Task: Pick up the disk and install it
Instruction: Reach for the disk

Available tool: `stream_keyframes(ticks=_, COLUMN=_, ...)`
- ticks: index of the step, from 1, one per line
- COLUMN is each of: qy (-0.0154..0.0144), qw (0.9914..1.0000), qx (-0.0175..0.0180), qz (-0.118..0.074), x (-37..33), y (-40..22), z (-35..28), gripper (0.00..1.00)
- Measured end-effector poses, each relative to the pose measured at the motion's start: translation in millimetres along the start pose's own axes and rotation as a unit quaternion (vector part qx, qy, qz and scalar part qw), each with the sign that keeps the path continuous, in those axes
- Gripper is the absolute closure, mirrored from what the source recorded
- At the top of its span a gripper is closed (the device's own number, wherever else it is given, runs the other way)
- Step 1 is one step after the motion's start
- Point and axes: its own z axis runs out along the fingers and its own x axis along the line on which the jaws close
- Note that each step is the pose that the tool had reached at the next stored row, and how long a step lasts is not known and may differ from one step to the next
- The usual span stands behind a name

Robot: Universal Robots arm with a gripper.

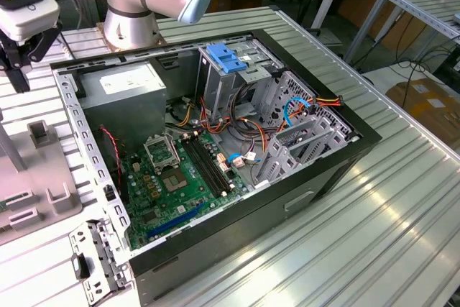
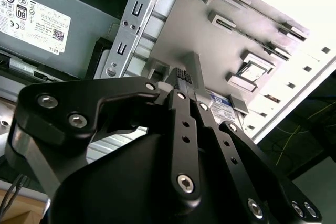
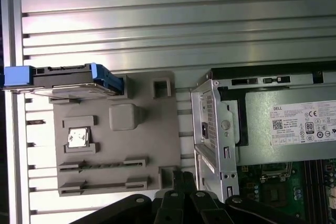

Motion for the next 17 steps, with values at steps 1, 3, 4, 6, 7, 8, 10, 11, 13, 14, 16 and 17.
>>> stream_keyframes(ticks=1, qy=0.0000, qw=1.00000, qx=0.0000, qz=0.000, x=0.6, y=0.0, z=0.0, gripper=0.89)
stream_keyframes(ticks=3, qy=0.0000, qw=1.00000, qx=0.0000, qz=0.000, x=1.6, y=-0.1, z=0.0, gripper=0.89)
stream_keyframes(ticks=4, qy=0.0000, qw=1.00000, qx=0.0000, qz=0.000, x=2.0, y=-0.2, z=-0.1, gripper=0.89)
stream_keyframes(ticks=6, qy=0.0000, qw=1.00000, qx=0.0000, qz=0.000, x=3.3, y=-0.2, z=-0.1, gripper=0.89)
stream_keyframes(ticks=7, qy=0.0000, qw=1.00000, qx=0.0000, qz=0.000, x=4.1, y=-0.3, z=-0.1, gripper=0.89)
stream_keyframes(ticks=8, qy=0.0000, qw=1.00000, qx=0.0000, qz=0.000, x=4.5, y=-0.3, z=-0.1, gripper=0.89)
stream_keyframes(ticks=10, qy=0.0000, qw=1.00000, qx=0.0000, qz=0.000, x=6.0, y=-0.5, z=-0.2, gripper=0.89)
stream_keyframes(ticks=11, qy=0.0000, qw=1.00000, qx=0.0000, qz=0.000, x=7.0, y=-0.5, z=-0.2, gripper=0.89)
stream_keyframes(ticks=13, qy=0.0000, qw=1.00000, qx=0.0000, qz=0.000, x=7.9, y=-0.6, z=-0.2, gripper=0.89)
stream_keyframes(ticks=14, qy=0.0000, qw=1.00000, qx=0.0000, qz=0.000, x=9.0, y=-0.7, z=-0.2, gripper=0.89)
stream_keyframes(ticks=16, qy=0.0000, qw=1.00000, qx=0.0000, qz=0.000, x=10.0, y=-0.7, z=-0.3, gripper=0.89)
stream_keyframes(ticks=17, qy=0.0000, qw=1.00000, qx=0.0000, qz=0.000, x=10.6, y=-0.8, z=-0.3, gripper=0.89)
